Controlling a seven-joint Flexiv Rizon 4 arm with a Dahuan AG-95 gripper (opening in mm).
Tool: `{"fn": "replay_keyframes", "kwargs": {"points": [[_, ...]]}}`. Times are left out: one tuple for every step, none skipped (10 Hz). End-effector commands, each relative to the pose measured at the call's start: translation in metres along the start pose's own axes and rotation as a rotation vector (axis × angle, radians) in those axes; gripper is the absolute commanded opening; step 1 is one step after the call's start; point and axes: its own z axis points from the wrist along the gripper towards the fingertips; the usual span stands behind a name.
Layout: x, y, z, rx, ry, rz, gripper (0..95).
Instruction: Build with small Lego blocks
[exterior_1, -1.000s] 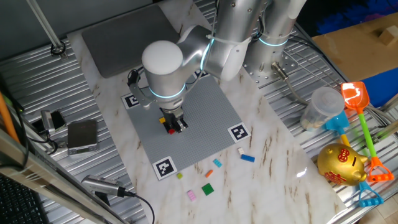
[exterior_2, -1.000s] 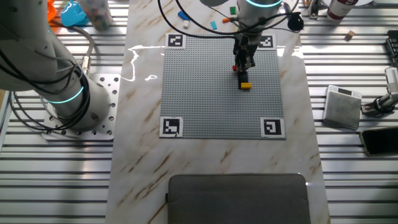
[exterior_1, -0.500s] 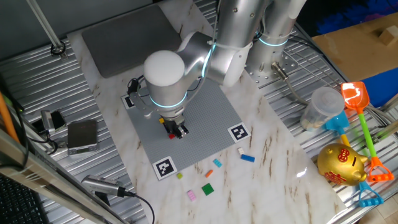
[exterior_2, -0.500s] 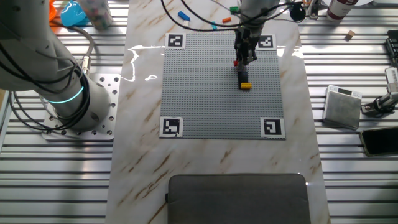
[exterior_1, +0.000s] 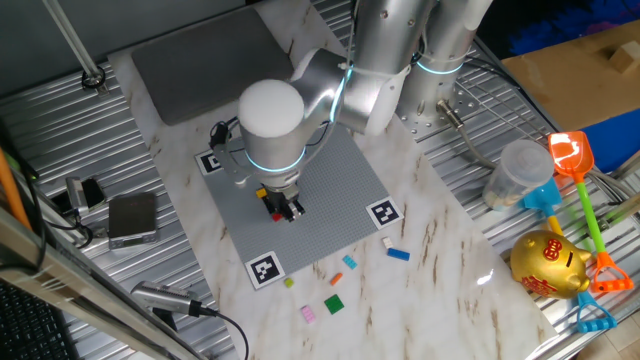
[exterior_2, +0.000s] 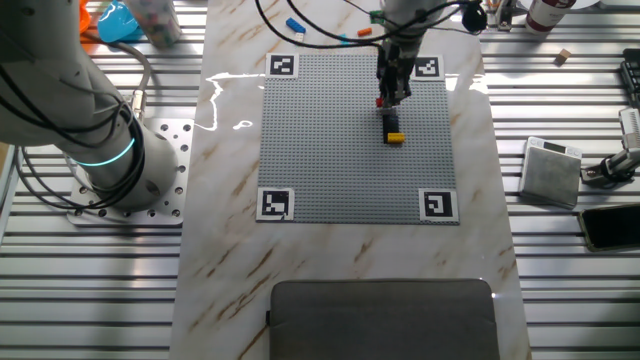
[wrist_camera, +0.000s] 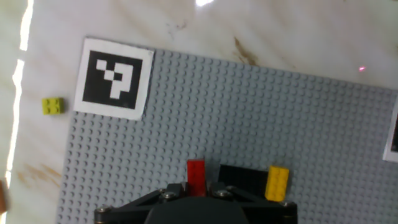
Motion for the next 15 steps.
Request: {"fn": "replay_keyframes", "kwargs": {"points": [[0.003, -0.016, -0.005, -0.041, -0.002, 0.061, 0.0], [0.003, -0.019, -0.004, -0.048, -0.003, 0.064, 0.0], [0.002, -0.022, 0.0, -0.049, -0.004, 0.069, 0.0], [0.002, -0.023, 0.003, -0.051, -0.005, 0.075, 0.0], [0.002, -0.023, 0.004, -0.05, -0.005, 0.076, 0.0], [0.001, -0.024, 0.005, -0.052, -0.004, 0.073, 0.0], [0.001, -0.024, 0.006, -0.051, -0.004, 0.069, 0.0], [0.0, -0.024, 0.007, -0.052, -0.004, 0.067, 0.0], [0.0, -0.024, 0.008, -0.052, -0.004, 0.065, 0.0], [0.0, -0.024, 0.008, -0.056, -0.004, 0.065, 0.0], [0.0, -0.024, 0.007, -0.061, -0.005, 0.064, 0.0], [0.0, -0.024, 0.007, -0.064, -0.005, 0.064, 0.0], [0.001, -0.025, 0.008, -0.073, -0.005, 0.063, 0.0], [0.001, -0.025, 0.008, -0.081, -0.005, 0.064, 0.0], [0.001, -0.025, 0.008, -0.082, -0.005, 0.064, 0.0]]}}
